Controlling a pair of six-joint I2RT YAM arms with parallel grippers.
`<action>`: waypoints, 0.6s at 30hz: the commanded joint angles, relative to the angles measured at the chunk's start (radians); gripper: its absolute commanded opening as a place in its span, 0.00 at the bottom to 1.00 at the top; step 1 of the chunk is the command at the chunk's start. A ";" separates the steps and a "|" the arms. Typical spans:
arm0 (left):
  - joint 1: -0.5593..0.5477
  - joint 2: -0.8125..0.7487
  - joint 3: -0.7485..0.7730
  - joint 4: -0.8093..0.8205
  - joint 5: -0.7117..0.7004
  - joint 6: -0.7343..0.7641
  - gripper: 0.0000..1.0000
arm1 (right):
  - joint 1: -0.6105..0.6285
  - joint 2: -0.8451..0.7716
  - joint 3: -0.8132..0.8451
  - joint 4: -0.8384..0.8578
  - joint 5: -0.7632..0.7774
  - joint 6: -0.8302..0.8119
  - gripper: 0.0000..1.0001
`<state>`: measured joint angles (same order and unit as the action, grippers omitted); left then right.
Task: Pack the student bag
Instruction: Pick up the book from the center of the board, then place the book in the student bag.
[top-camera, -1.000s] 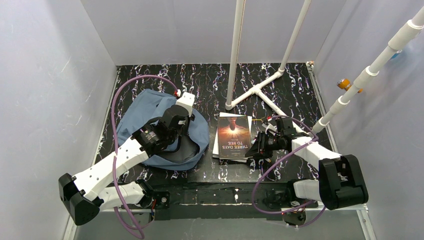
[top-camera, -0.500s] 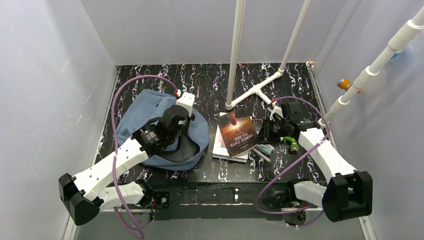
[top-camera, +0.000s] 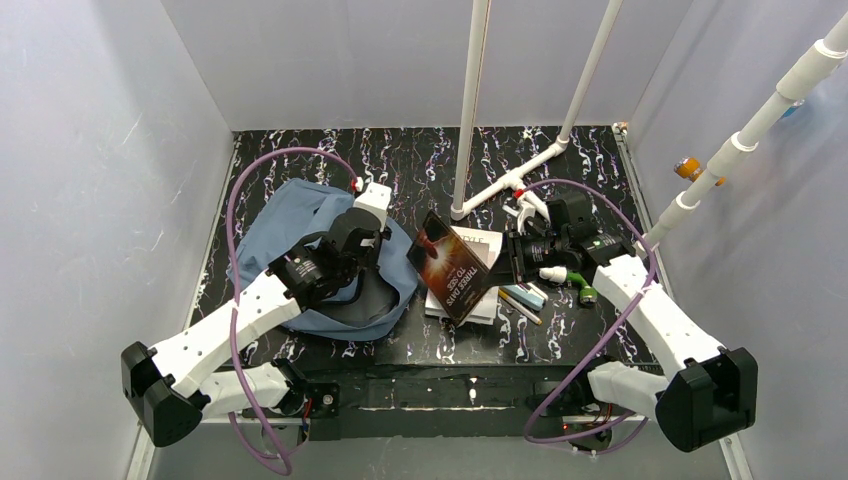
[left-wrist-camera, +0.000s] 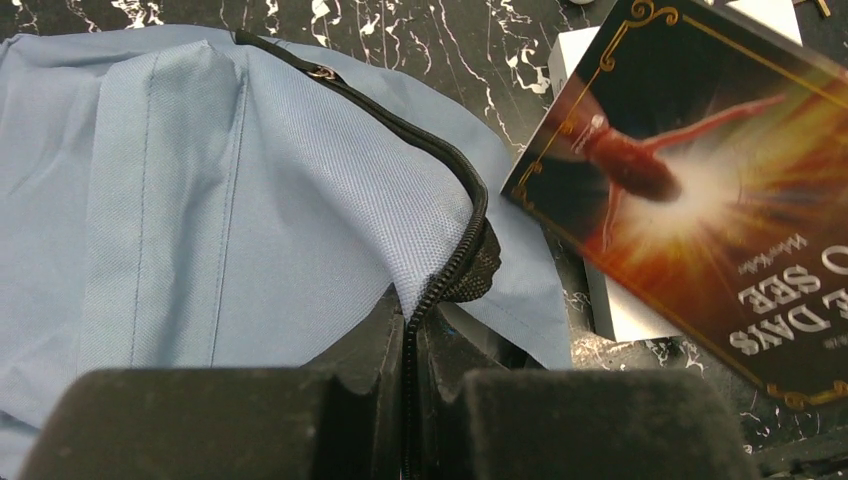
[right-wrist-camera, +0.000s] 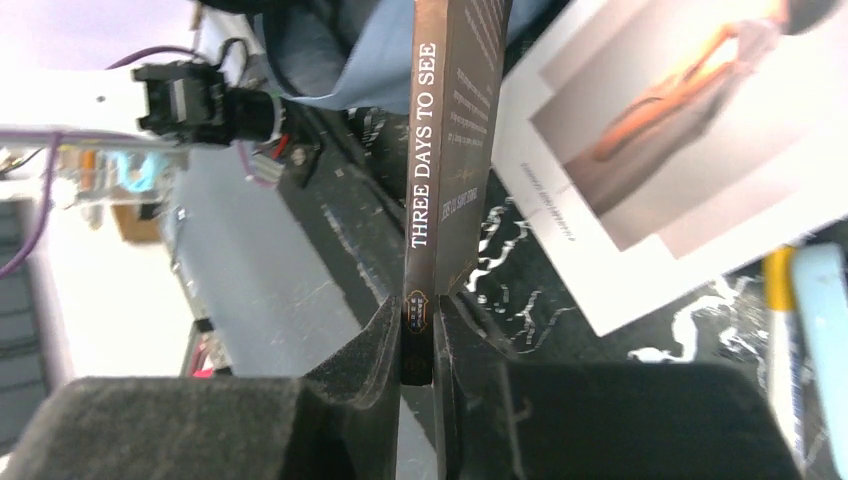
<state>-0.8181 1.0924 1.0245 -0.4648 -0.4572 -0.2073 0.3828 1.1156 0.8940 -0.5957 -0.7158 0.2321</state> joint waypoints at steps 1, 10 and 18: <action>-0.003 -0.002 0.050 0.011 -0.067 -0.018 0.00 | 0.002 0.005 0.070 0.130 -0.267 0.033 0.01; -0.002 -0.025 0.046 0.014 -0.114 -0.024 0.00 | 0.023 0.035 -0.057 0.524 -0.452 0.417 0.01; -0.003 -0.076 0.042 0.003 -0.193 -0.049 0.00 | 0.044 0.168 -0.106 0.396 -0.414 0.350 0.01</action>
<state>-0.8185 1.0676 1.0374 -0.4721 -0.5575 -0.2272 0.4206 1.2636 0.8108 -0.2367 -1.0756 0.5560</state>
